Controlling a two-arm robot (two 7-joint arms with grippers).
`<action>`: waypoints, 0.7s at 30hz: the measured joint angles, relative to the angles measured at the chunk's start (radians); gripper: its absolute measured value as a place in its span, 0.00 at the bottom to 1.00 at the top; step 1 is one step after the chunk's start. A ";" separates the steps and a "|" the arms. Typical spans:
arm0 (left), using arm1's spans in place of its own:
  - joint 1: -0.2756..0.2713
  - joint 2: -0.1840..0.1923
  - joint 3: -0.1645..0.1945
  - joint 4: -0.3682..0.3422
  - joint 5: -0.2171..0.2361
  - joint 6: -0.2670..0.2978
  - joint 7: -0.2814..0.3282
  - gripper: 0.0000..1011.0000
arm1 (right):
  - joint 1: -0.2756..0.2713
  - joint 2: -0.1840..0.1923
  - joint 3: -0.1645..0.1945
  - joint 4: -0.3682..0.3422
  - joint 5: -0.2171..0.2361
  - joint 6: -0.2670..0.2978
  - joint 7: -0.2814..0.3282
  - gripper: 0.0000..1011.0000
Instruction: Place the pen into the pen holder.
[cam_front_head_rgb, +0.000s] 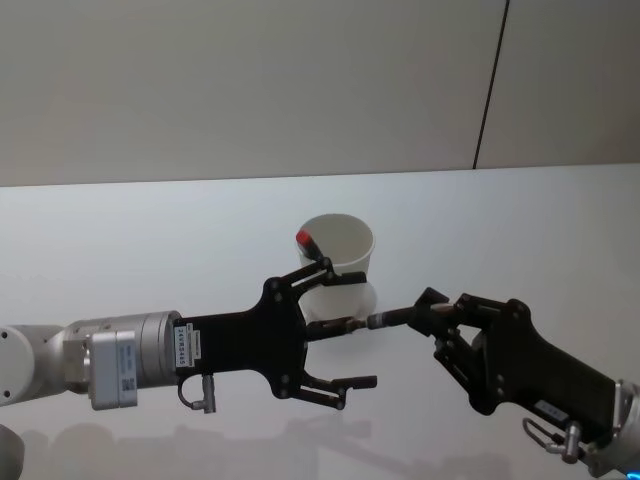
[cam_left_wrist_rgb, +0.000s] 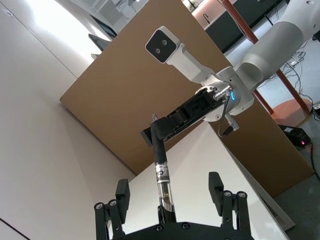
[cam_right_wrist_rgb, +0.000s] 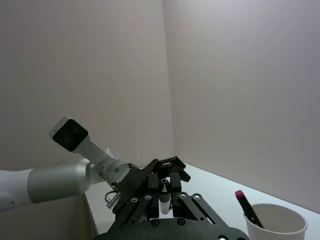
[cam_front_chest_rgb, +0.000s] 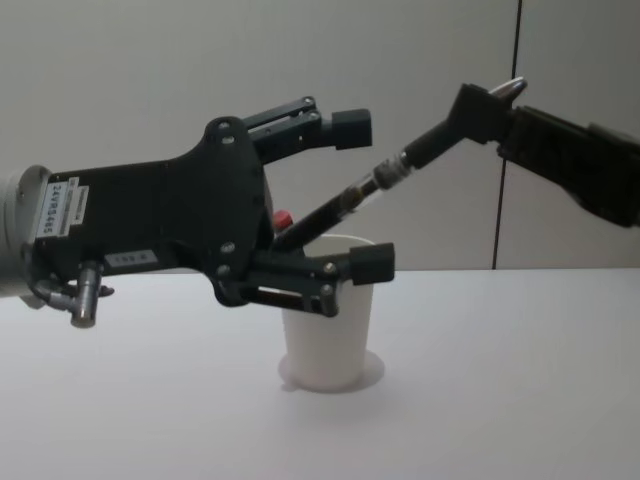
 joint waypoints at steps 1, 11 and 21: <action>0.000 0.000 0.000 0.000 0.000 0.000 0.000 0.99 | -0.001 0.001 0.000 -0.001 0.000 0.000 -0.002 0.12; 0.000 0.000 0.000 0.000 0.000 0.000 0.000 0.99 | -0.010 0.019 0.007 -0.012 -0.005 -0.005 -0.045 0.12; 0.000 0.000 0.000 0.000 0.000 0.000 0.000 0.99 | -0.025 0.047 0.024 -0.027 -0.020 -0.015 -0.114 0.12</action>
